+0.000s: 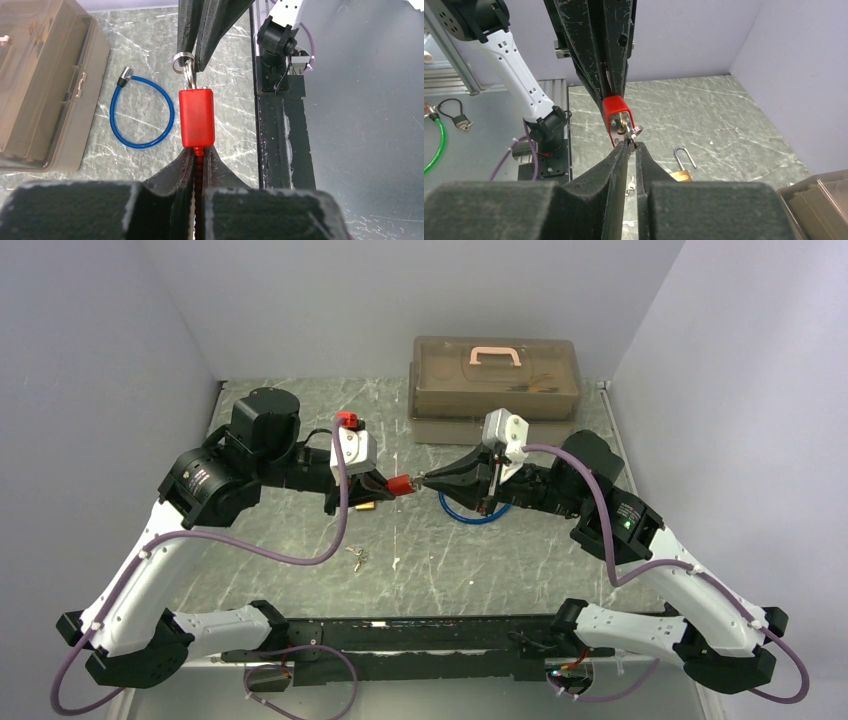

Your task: Unlock with the key

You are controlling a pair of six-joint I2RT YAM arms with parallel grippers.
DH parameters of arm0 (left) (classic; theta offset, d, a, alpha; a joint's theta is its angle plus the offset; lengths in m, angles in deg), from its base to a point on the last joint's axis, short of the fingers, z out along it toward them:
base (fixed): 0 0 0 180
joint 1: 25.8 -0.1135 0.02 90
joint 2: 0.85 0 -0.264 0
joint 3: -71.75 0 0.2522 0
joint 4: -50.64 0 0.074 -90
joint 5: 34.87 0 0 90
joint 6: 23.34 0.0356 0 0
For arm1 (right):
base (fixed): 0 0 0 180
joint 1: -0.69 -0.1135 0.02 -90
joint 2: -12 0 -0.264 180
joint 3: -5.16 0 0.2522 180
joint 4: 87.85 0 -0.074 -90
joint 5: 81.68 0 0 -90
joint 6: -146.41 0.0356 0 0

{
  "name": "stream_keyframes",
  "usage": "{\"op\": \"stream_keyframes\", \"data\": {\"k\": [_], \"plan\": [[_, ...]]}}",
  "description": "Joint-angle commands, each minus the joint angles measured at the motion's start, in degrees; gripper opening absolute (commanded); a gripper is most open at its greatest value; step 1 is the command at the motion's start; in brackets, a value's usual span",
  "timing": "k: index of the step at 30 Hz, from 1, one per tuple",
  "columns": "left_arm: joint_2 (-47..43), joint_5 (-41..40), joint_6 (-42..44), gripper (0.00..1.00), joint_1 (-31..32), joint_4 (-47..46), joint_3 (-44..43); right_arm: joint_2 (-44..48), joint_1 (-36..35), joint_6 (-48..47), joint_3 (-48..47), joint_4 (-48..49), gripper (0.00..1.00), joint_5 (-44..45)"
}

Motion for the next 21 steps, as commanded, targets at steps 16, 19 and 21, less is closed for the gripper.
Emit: {"op": "stream_keyframes", "data": {"k": [16, 19, 21], "plan": [[-1.66, 3.51, -1.66, 0.0, -0.3, -1.67, -0.3, 1.21, 0.28, 0.62, 2.59, 10.34, 0.33, -4.92], [-1.75, 3.59, -1.77, 0.0, -0.41, -1.76, -0.13, 1.73, 0.22, 0.34, 3.24, 11.85, 0.3, -4.93], [-1.77, 3.52, -1.82, 0.0, -0.5, -1.83, -0.12, 1.57, 0.22, 0.53, 3.14, 11.93, 0.23, -5.57]]}}
